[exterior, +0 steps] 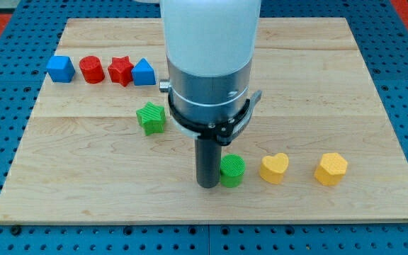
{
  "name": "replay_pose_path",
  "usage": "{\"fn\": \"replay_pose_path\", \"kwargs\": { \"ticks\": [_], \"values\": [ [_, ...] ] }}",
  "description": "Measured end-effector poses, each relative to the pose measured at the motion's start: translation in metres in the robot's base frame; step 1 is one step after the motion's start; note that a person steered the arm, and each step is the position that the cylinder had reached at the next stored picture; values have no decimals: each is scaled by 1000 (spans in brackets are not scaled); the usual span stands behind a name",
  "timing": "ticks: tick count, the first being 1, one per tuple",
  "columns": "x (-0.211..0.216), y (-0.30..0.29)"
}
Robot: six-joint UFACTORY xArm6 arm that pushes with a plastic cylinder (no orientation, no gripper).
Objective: Slide the green star to the left of the green circle
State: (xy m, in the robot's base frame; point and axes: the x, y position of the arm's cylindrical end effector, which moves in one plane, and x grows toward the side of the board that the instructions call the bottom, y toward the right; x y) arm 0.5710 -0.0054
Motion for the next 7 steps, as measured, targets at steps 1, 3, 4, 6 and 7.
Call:
{"fn": "replay_pose_path", "kwargs": {
  "ticks": [1, 3, 4, 6, 7],
  "values": [
    [42, -8],
    [34, 28],
    [26, 28],
    [16, 37],
    [15, 35]
  ]
}}
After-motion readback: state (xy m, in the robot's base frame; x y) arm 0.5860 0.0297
